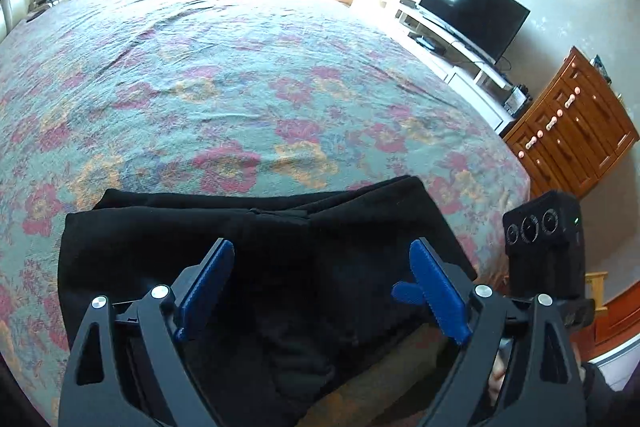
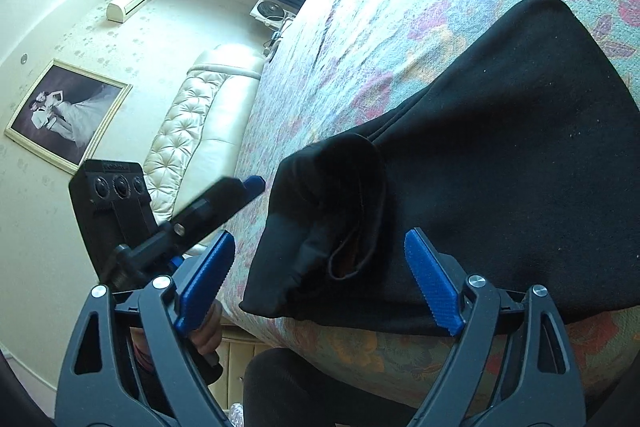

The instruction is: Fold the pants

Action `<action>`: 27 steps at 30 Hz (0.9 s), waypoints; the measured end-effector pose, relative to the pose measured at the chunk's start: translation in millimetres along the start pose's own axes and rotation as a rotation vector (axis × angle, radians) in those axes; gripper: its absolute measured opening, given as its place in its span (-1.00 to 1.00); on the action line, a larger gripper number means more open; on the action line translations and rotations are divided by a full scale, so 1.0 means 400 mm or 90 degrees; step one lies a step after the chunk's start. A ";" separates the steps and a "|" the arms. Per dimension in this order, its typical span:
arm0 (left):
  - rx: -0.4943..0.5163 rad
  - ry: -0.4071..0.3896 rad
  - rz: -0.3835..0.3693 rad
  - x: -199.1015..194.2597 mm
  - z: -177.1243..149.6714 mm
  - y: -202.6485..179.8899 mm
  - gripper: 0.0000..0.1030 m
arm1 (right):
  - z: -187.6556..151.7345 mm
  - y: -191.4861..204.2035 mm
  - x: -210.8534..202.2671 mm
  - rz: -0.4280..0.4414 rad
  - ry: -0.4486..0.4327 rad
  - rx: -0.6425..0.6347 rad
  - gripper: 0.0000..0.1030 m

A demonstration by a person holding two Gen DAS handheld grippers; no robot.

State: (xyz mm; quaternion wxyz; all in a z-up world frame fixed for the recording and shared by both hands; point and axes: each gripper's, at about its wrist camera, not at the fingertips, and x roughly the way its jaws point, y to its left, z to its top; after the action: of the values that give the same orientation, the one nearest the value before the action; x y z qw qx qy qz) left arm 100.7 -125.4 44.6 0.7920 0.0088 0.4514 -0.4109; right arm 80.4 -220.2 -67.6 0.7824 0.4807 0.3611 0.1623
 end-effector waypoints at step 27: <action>-0.338 -0.079 0.170 -0.183 -0.279 0.439 0.72 | 0.020 0.151 0.231 -0.122 0.146 -0.182 -0.72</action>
State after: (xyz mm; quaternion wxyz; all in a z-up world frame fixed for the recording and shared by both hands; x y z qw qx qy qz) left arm 119.0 80.9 -31.3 0.8396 -0.1647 0.4888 -0.1705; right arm 155.2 -140.5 -50.7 0.8082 0.3068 0.4652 0.1905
